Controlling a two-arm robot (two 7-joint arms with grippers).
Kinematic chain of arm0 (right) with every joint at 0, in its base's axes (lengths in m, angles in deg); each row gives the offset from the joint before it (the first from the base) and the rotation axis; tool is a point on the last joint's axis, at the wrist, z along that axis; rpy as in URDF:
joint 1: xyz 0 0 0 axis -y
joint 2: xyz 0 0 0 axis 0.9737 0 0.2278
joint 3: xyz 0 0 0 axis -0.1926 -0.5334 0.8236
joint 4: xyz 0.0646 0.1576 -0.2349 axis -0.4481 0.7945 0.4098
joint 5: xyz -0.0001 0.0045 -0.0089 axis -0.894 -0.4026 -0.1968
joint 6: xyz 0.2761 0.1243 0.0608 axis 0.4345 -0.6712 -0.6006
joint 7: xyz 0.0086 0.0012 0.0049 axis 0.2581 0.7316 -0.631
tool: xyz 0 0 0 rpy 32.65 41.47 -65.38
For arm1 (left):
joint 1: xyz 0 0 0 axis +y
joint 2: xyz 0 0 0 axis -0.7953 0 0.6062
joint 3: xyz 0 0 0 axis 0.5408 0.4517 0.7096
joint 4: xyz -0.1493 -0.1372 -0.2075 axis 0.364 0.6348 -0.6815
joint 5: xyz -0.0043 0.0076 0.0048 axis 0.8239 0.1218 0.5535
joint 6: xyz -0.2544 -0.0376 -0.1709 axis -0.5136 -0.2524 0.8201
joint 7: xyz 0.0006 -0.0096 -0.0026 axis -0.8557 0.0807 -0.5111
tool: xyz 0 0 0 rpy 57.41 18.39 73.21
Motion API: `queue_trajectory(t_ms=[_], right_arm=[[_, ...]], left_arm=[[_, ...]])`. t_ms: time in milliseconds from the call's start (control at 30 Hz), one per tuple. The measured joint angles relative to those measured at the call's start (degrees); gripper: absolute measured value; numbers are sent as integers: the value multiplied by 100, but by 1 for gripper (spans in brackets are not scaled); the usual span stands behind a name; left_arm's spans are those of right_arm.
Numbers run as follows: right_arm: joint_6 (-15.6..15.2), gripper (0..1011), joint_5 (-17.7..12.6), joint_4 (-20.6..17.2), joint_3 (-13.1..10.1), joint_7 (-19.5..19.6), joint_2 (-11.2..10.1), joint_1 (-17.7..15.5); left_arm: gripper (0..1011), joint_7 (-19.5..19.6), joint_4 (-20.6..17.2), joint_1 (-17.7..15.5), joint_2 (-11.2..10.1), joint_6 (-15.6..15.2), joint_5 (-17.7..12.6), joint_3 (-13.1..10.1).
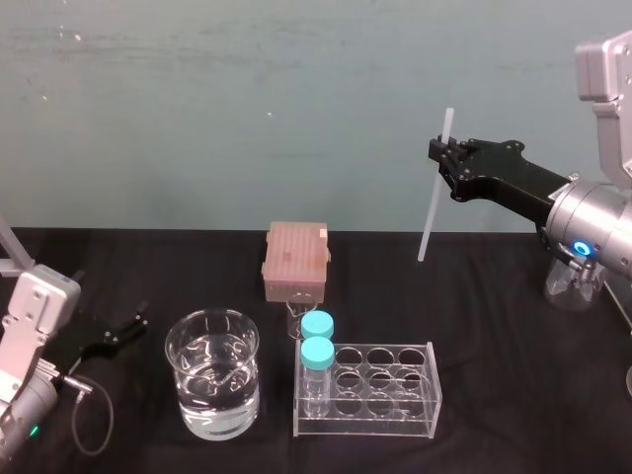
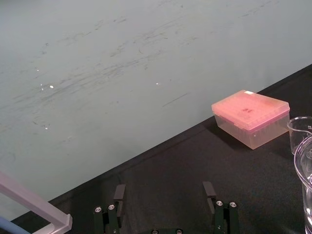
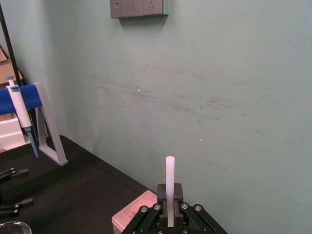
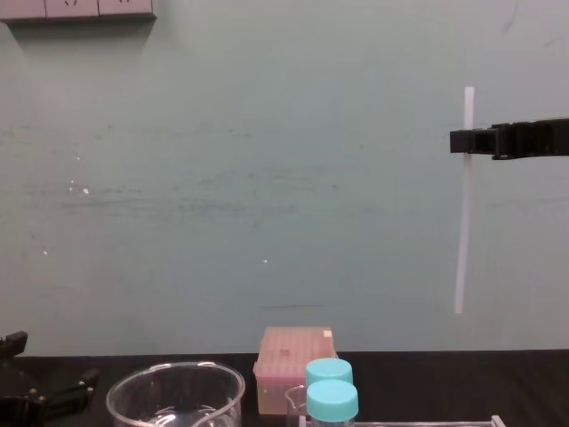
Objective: Pick up the stirring rod with one hand, then place it down.
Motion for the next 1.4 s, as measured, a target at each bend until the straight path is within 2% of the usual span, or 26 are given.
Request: queue_trajectory(t_ms=[333,500,633,767,867,1067,1200,1400], right_arm=[[0,69,-21,-14,-44,-56,2,-4],[-233,69,-413,-349,-282,-285,-154,-107],[-491,69,-936,-833,-503,-572,-470,-436],[-584,69,-1203,-1118,-618,-772,-710,-694],[-620,69,-1401,-1345,-696,-994,-994,-956],[-604,69,-1448,-1415,-611,-1242,-1336,-1136],[-552,69,-1427,-1370,-483,-1324,-1431,-1145],[-450,69,-1355,-1277,-273,-1368,-1466,-1100]], left_arm=[[1005,0,0,0,0,0,0,0],[1005,0,0,0,0,0,0,0],[1005,0,0,0,0,0,0,0],[1005,0,0,0,0,0,0,0],[1005,0,0,0,0,0,0,0],[1005,0,0,0,0,0,0,0],[1005,0,0,0,0,0,0,0],[1005,0,0,0,0,-1,0,0]])
